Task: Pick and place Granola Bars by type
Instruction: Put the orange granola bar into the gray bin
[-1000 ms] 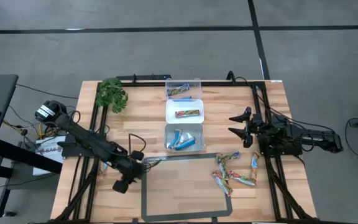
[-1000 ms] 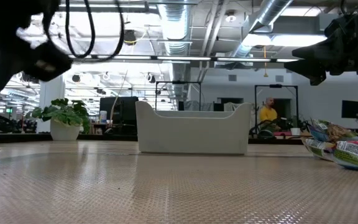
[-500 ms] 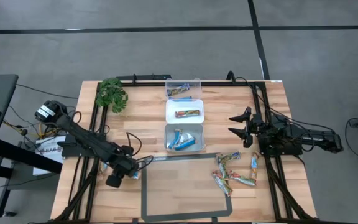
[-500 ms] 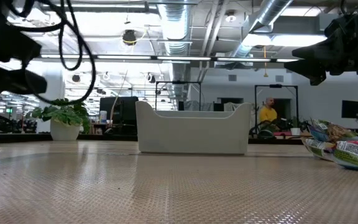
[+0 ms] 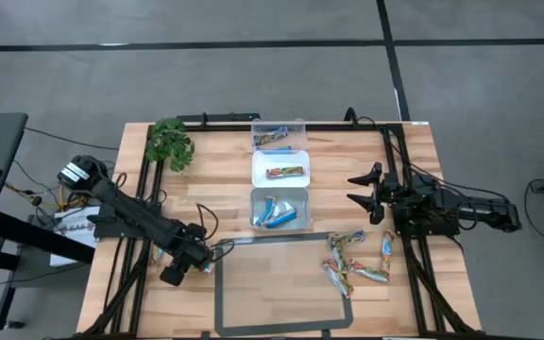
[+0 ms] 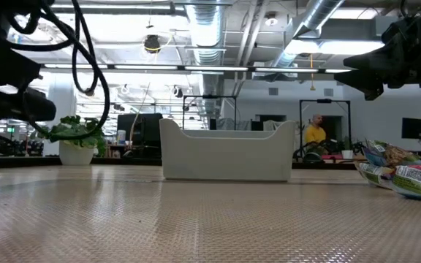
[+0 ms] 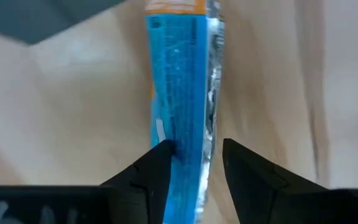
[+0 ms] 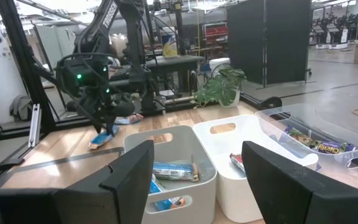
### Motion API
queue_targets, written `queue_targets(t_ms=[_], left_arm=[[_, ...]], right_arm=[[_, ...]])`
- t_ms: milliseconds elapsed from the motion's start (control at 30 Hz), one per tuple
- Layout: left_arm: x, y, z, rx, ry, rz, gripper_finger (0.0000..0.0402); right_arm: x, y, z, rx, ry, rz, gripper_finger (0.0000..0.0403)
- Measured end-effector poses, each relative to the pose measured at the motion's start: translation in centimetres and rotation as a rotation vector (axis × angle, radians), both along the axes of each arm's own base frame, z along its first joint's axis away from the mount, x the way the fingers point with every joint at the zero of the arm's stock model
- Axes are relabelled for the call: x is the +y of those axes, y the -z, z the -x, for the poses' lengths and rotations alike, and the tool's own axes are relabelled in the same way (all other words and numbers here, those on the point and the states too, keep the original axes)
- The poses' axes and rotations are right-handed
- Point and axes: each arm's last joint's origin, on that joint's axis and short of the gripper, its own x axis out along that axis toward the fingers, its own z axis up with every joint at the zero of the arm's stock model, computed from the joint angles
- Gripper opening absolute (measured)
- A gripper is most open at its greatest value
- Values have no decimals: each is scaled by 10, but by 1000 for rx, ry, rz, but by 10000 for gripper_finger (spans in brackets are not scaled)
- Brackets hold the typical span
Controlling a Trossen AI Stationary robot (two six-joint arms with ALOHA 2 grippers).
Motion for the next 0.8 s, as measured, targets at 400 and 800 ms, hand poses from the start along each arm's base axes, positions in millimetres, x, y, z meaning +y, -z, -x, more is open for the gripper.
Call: queue_targets(t_ms=[400, 800], left_arm=[[-6, 12, -11, -47, 8, -5, 137], [-9, 11, -16, -81, 7, 58, 41]], right_arm=[[0, 0, 0, 0, 0, 0, 240], [0, 0, 0, 0, 0, 0, 240]])
